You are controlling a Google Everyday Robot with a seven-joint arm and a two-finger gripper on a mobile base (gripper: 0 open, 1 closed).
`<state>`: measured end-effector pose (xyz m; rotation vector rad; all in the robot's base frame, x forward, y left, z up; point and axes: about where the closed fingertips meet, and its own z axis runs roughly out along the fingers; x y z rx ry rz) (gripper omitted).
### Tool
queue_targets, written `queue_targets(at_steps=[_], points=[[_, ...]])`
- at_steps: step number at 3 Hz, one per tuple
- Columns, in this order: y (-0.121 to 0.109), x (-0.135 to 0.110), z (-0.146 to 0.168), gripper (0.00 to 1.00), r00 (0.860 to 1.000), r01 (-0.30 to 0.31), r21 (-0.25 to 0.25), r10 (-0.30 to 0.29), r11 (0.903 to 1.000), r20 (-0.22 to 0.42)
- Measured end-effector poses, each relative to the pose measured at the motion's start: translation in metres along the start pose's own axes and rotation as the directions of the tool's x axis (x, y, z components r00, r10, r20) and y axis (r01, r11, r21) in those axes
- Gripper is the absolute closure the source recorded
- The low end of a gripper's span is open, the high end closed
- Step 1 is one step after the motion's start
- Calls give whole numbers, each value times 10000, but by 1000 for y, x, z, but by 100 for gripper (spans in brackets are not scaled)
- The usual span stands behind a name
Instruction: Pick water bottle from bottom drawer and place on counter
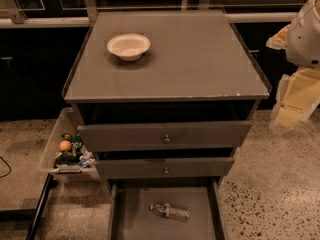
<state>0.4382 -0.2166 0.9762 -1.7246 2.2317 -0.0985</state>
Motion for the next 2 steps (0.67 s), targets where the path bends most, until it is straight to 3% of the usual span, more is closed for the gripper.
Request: queue_targets(at_steps=[1,2], points=[[0,0,0,0,10000,-3,-2,3,10000,-2],[1,3,18,0,9990,-387,-314,378,9988,-258]])
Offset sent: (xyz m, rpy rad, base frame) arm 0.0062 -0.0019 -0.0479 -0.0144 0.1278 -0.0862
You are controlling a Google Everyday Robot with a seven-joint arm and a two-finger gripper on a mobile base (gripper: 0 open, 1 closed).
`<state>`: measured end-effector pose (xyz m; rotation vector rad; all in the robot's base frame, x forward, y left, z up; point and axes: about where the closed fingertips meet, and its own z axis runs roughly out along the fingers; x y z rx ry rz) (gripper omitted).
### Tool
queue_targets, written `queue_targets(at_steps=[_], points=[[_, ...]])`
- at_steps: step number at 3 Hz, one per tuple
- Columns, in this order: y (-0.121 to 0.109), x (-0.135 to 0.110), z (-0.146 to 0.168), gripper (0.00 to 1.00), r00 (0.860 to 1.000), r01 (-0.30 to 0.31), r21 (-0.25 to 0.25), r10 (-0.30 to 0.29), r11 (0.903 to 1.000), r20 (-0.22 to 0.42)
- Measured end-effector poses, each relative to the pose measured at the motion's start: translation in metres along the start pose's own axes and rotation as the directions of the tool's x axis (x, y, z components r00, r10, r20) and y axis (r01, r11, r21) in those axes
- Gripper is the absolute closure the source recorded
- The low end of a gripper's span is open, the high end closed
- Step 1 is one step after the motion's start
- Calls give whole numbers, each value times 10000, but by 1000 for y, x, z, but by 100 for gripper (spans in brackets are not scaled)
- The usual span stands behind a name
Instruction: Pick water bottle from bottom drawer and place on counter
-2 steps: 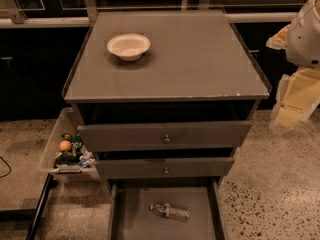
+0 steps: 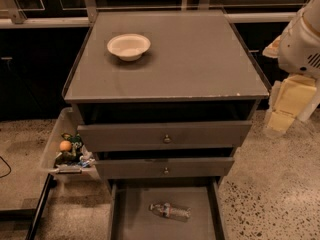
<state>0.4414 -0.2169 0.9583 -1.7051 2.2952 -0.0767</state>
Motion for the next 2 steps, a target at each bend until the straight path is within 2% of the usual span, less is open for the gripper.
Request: queue_targets(at_steps=[1,2], points=[[15,5,34,0,9999,-122,-358,119,9993,-98],[42,11,84,0,9998,204,-747,-203,9970,15]])
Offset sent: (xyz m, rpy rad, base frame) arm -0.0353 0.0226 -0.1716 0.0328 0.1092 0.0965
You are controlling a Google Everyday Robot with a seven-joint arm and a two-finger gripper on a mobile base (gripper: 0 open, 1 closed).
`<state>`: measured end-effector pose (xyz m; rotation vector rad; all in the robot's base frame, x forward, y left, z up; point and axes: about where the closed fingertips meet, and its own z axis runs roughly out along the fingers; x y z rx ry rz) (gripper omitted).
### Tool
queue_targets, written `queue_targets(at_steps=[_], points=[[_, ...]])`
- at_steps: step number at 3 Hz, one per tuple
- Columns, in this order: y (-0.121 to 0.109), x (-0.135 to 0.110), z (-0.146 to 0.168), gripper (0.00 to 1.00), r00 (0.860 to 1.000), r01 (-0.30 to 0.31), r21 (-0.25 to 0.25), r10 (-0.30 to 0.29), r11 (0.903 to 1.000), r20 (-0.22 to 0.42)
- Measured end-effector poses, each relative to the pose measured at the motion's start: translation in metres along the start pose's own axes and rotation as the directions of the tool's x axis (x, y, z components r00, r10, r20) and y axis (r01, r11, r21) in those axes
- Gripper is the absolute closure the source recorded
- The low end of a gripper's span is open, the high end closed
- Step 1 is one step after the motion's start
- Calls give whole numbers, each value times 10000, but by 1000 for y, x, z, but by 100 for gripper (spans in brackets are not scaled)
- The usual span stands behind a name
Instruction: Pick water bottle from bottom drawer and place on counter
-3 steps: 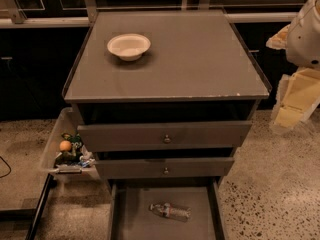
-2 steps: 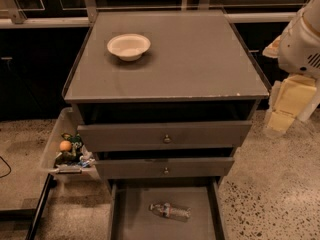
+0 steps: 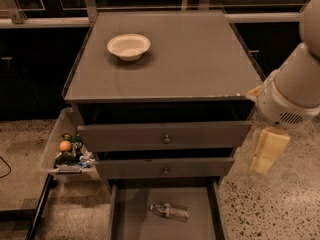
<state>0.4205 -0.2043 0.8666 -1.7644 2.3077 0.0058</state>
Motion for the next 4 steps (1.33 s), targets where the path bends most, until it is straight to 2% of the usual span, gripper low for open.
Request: queue_targets(at_steps=[1,2,3,4], points=[[27,10,50,0,9961,521,-122,-511,9986,717],[36,25,104,0,9878,851,-226,-814,9961,1327],[36,25,104,0,9879,847,-229,-810,9961,1321],[34,31,134,0,9903,713,-482,-649,9963,1227]])
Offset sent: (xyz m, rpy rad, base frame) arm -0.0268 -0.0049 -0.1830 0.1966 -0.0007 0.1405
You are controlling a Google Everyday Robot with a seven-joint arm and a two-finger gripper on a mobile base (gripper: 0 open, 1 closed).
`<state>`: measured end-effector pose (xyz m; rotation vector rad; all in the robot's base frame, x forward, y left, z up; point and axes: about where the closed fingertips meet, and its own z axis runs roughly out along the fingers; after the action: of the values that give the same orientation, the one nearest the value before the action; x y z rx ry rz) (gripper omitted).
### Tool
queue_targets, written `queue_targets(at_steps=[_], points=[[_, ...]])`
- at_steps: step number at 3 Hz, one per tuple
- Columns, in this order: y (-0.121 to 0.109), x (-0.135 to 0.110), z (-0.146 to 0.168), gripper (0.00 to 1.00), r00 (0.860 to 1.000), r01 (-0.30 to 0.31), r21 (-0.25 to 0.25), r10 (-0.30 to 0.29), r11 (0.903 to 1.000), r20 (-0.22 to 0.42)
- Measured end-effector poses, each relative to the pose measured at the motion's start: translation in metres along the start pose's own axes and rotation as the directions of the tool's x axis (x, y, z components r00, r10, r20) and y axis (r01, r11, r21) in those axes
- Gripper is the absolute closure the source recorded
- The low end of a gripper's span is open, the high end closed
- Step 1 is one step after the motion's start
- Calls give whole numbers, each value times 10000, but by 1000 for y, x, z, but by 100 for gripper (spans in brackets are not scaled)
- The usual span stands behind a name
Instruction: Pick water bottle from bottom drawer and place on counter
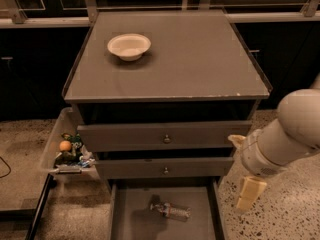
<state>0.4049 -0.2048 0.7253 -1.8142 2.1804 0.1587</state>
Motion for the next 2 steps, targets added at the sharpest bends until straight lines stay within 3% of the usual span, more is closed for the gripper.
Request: queue_targets(at_steps=[1,2], points=[[-6,22,56,0,10000,-27,-340,30,9994,76],[-11,41,115,0,9986,460,-360,-450,9983,261]])
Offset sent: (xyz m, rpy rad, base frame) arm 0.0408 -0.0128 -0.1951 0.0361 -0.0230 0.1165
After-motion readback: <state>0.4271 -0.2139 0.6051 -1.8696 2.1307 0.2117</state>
